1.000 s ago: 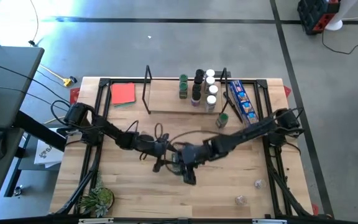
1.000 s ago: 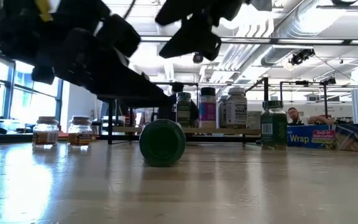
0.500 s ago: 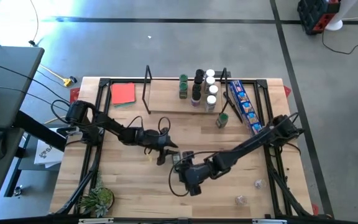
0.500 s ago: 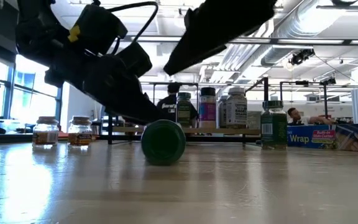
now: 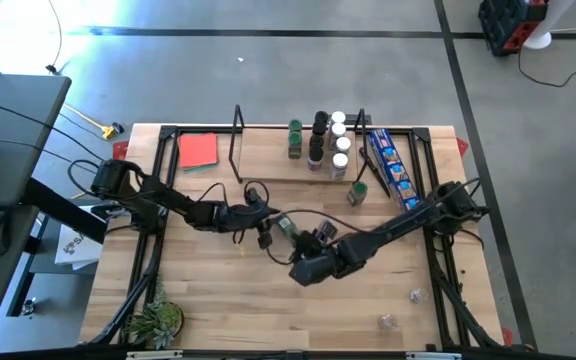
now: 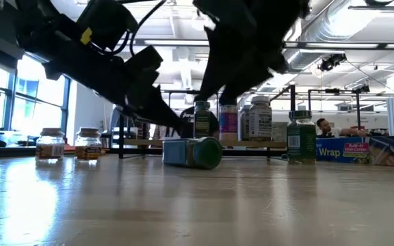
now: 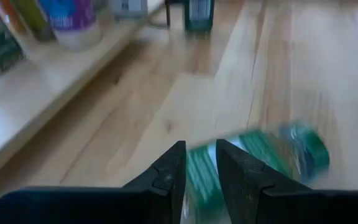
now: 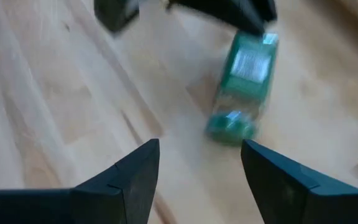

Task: Shelf spices
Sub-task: Put the left green seasoning bottle on the shelf aligned with the other green seasoning bottles

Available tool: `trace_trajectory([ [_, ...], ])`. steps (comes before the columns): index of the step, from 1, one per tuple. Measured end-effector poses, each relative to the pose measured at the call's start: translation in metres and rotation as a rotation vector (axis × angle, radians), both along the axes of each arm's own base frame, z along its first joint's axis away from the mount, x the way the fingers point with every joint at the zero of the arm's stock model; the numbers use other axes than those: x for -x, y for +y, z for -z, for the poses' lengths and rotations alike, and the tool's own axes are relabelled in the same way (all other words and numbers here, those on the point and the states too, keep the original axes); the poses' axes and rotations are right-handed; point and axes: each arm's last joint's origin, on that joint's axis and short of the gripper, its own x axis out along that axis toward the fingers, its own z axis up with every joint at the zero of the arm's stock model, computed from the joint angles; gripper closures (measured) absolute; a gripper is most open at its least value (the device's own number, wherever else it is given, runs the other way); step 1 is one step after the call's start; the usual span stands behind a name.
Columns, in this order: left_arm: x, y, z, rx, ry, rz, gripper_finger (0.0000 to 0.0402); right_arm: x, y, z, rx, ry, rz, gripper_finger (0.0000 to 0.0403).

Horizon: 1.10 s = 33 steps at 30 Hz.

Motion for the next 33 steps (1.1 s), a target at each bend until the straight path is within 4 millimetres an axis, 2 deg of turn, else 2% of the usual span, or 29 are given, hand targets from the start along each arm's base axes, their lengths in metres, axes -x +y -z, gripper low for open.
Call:
trace_trajectory([
  [3,0.005,0.001,0.002,-0.004,0.072,-0.002,0.0325,0.003,-0.003,0.015,-0.058,-0.005,0.022,0.0176],
  [6,0.008,0.001,0.007,0.016,0.115,-0.021,0.0329,0.003,-0.015,0.025,-0.075,0.001,0.039,0.0164],
  [9,0.008,0.001,0.011,0.024,0.128,-0.032,0.0332,0.006,-0.027,0.038,-0.068,0.021,0.055,0.0151],
  [14,0.005,0.0,0.01,0.034,0.089,-0.024,0.0333,0.005,-0.047,0.054,-0.094,-0.04,0.085,0.0143],
  [17,0.004,0.0,0.009,0.053,0.074,0.003,0.0333,0.004,-0.055,0.06,-0.123,-0.091,0.1,0.0143],
  [24,0.003,-0.003,0.011,0.088,0.071,0.019,0.0333,0.006,-0.065,0.065,-0.097,-0.078,0.127,0.0144],
  [27,0.004,-0.004,0.011,0.072,0.073,0.015,0.0333,0.006,-0.065,0.065,-0.095,-0.07,0.112,0.0157],
  [29,0.005,-0.007,0.008,0.046,0.076,0.02,0.0333,0.006,-0.064,0.065,-0.106,-0.058,0.089,0.018],
  [33,0.007,-0.012,-0.01,0.01,0.012,0.027,0.0333,0.002,-0.062,0.059,-0.176,-0.034,0.066,0.0235],
])
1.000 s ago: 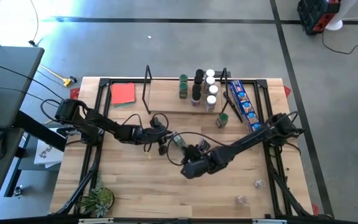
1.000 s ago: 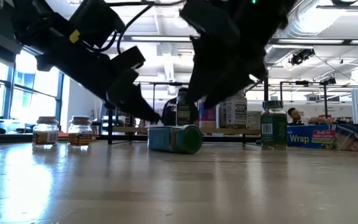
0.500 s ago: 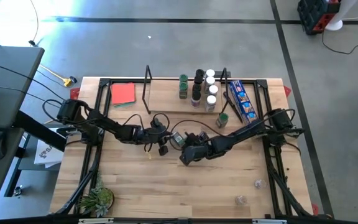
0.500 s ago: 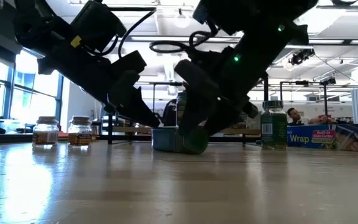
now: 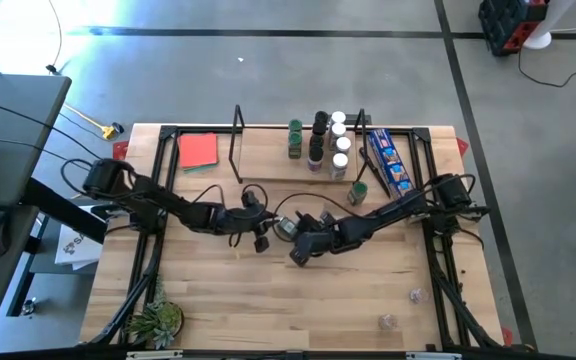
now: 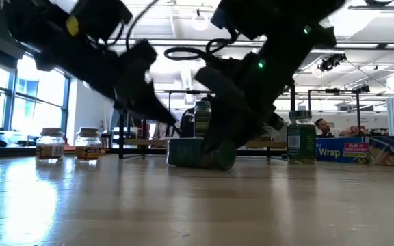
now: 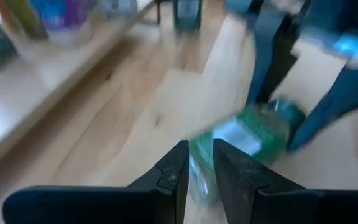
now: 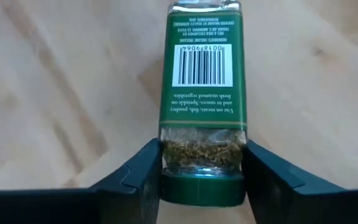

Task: Shelf spices
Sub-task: Put the left green seasoning bottle on the shelf aligned with the other green seasoning bottles

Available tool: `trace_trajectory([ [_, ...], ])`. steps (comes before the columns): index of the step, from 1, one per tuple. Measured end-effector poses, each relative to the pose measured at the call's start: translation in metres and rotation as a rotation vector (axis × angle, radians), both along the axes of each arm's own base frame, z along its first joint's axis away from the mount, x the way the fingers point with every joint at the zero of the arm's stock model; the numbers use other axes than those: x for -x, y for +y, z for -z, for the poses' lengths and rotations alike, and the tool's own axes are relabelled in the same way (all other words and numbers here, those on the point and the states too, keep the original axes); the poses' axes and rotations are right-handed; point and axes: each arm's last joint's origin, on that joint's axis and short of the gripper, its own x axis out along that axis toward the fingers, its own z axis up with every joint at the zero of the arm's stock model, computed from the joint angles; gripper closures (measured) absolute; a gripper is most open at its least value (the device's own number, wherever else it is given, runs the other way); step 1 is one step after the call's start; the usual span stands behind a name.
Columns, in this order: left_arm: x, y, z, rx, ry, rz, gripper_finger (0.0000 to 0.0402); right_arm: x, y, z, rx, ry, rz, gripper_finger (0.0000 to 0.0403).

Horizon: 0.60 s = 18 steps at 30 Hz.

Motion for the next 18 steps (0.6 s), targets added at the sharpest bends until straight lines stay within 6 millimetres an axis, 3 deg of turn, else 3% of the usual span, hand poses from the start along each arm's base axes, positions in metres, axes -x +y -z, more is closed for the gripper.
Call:
trace_trajectory([
  [3,0.002,-0.002,-0.009,-0.012,-0.026,0.013,0.0333,-0.008,0.0,-0.017,-0.058,0.073,-0.044,0.0235],
  [6,0.002,-0.003,-0.011,-0.006,-0.034,0.026,0.0333,-0.023,-0.003,-0.05,-0.167,0.107,-0.084,0.0235],
  [12,-0.003,-0.004,0.002,0.027,-0.022,0.037,0.0333,-0.035,-0.021,-0.107,-0.426,0.178,-0.037,0.0235],
  [15,-0.004,-0.005,0.021,0.042,0.035,0.057,0.0333,-0.038,-0.03,-0.122,-0.466,0.166,-0.041,0.0239],
  [18,-0.008,-0.007,0.031,0.068,0.036,0.07,0.0333,-0.036,-0.04,-0.121,-0.466,0.191,-0.013,0.024],
])
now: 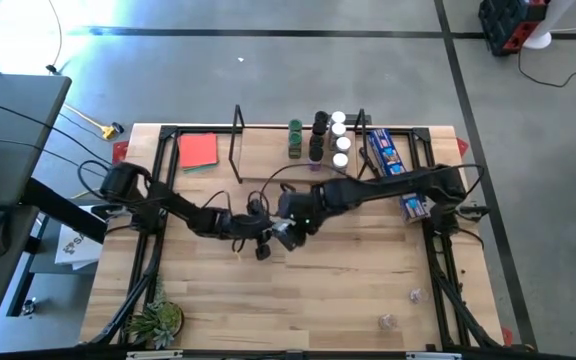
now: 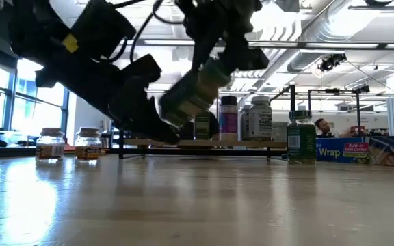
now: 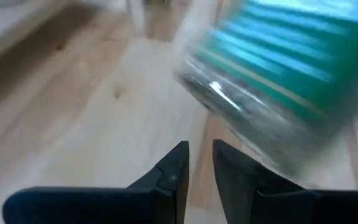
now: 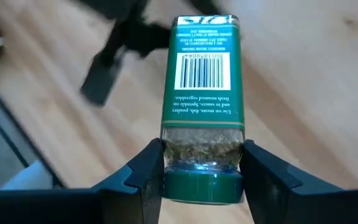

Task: Shelf spices
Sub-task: Put the left green seasoning bottle on the shelf aligned with the other green seasoning bottles

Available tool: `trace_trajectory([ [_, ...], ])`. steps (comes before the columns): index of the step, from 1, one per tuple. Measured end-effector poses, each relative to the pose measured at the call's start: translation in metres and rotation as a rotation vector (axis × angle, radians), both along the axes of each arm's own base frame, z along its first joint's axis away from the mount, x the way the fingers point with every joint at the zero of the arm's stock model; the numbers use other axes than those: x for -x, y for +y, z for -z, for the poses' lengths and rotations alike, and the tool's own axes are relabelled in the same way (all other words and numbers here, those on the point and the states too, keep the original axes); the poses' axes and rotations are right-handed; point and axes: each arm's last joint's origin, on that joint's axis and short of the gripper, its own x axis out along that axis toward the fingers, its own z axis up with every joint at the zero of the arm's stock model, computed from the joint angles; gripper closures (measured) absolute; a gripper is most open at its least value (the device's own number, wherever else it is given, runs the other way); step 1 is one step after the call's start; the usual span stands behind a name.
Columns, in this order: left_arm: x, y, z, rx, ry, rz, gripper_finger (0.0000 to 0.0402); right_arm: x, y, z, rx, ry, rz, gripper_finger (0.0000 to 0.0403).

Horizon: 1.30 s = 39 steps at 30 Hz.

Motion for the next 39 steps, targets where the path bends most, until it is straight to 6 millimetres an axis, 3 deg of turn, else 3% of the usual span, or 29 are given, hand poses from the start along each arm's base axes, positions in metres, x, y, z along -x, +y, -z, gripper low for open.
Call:
trace_trajectory([
  [6,0.002,0.001,0.022,-0.02,0.089,-0.042,0.0333,0.008,-0.012,0.028,-0.113,0.088,0.017,0.0241],
  [11,0.007,0.001,0.018,-0.067,0.113,-0.121,0.0333,0.015,-0.01,0.043,-0.256,0.153,0.001,0.0242],
  [17,-0.005,-0.005,0.001,0.011,-0.09,-0.022,0.034,0.013,-0.017,0.047,-0.29,0.143,0.024,0.0242],
  [21,-0.009,-0.007,-0.002,0.017,-0.128,0.005,0.0353,0.004,-0.025,0.052,-0.284,0.088,0.024,0.0242],
  [31,-0.01,-0.008,0.008,0.034,-0.105,0.052,0.0379,-0.005,-0.028,0.081,-0.305,0.115,-0.006,0.0239],
  [39,-0.009,-0.008,0.009,0.02,-0.091,0.074,0.0387,-0.014,-0.028,0.07,-0.237,0.027,-0.078,0.0266],
])
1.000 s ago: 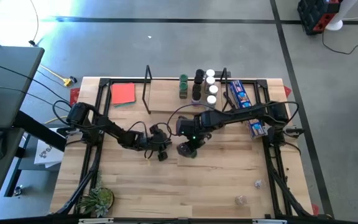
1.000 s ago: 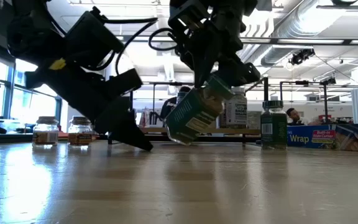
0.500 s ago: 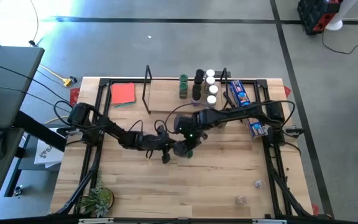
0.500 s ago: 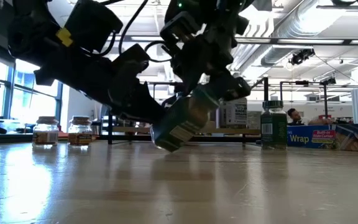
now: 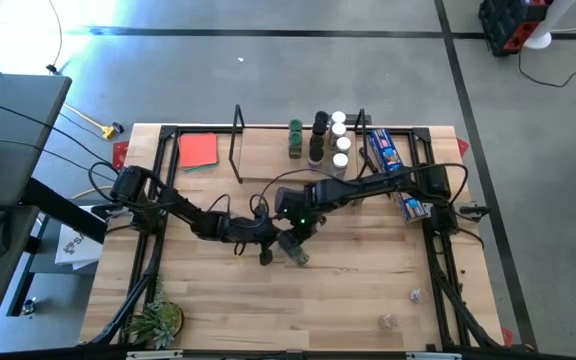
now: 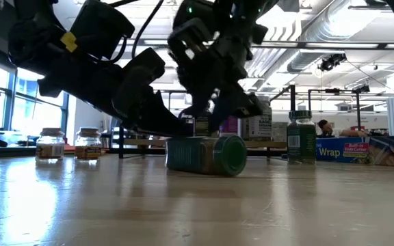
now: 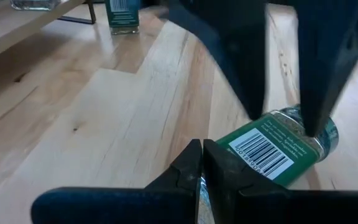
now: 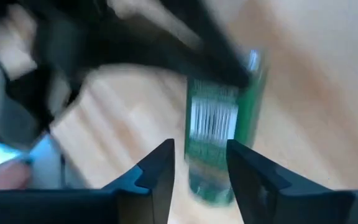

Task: Shelf spices
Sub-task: Put the left green seasoning bottle on the shelf aligned with the other green seasoning bottles

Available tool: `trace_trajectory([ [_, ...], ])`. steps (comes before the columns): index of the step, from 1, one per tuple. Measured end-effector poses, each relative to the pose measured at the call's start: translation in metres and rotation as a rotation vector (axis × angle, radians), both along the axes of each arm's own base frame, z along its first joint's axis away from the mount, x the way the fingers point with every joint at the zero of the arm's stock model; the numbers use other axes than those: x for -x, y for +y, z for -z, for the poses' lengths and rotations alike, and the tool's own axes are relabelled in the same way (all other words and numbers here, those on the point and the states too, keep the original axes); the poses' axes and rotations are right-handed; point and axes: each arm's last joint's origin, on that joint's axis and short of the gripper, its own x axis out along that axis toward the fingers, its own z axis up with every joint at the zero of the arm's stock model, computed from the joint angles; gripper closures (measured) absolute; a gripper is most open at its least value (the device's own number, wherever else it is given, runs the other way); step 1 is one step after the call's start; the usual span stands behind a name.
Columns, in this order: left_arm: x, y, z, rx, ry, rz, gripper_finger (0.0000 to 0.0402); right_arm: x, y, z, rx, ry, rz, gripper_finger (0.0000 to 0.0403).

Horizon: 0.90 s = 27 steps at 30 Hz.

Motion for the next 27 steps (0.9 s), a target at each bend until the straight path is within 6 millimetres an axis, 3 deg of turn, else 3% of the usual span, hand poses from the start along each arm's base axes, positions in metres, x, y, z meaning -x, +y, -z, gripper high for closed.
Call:
trace_trajectory([
  [4,0.001,0.0,0.002,-0.011,0.024,-0.004,0.0387,0.003,0.023,-0.018,0.22,-0.046,-0.069,0.0272],
  [9,0.002,0.001,0.003,-0.013,0.035,-0.01,0.0387,0.028,0.095,-0.034,0.552,-0.081,-0.217,0.0273],
  [13,0.002,0.001,0.003,-0.007,0.034,-0.011,0.0387,0.045,0.142,-0.019,0.769,-0.114,-0.216,0.0272],
  [16,0.002,0.001,0.004,0.022,0.035,-0.029,0.0387,0.054,0.166,-0.003,0.759,-0.142,-0.146,0.0272],
  [21,0.003,0.004,0.005,0.159,0.034,-0.095,0.0387,0.071,0.173,0.022,0.761,-0.098,0.005,0.0246],
  [27,0.002,0.008,0.005,0.216,0.033,-0.107,0.0387,0.091,0.172,0.063,0.745,-0.151,0.085,0.0158],
])
